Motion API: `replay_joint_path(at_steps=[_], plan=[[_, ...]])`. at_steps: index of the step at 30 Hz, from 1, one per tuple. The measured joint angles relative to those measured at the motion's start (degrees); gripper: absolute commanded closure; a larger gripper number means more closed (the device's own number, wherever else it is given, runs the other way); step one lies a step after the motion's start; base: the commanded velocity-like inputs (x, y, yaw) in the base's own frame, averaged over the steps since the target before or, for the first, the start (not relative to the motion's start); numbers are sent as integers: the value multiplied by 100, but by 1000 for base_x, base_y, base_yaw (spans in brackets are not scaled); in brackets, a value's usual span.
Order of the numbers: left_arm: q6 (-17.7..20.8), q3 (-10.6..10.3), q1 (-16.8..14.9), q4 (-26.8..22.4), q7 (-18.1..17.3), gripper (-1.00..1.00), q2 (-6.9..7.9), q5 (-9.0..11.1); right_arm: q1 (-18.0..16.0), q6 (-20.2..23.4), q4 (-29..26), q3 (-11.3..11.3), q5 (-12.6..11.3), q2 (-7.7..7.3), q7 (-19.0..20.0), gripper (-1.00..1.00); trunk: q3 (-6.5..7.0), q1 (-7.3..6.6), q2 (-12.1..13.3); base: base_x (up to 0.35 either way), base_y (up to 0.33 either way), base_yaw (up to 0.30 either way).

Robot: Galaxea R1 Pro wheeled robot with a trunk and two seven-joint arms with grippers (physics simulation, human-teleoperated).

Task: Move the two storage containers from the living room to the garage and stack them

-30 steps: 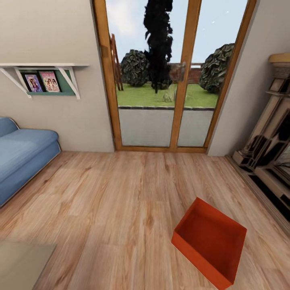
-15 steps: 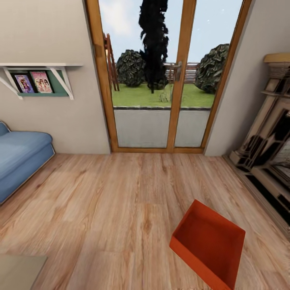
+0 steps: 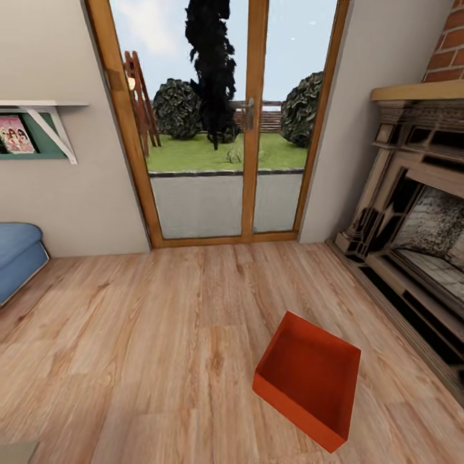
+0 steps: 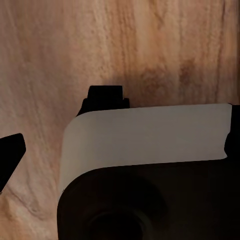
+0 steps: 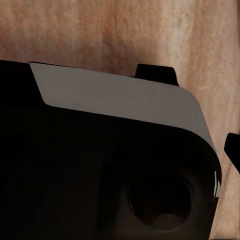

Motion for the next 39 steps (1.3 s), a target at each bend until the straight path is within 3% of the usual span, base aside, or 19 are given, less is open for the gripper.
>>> replay_joint_path(at_steps=[8, 32, 39], plan=[[0, -2, 0, 0, -5, -100, 0, 0, 0, 0, 0, 0, -1, 0, 0, -100, 0, -2, 0, 71, 19, -282], [0, -2, 0, 0, -8, -100, 0, 0, 0, 1, 0, 0, 3, 0, 5, -100, 0, -3, 0, 291, 131, -247], [0, -1, 0, 0, -5, -100, 0, 0, 0, 1, 0, 0, 0, 0, 8, -100, 0, 0, 0, 67, 21, -244]])
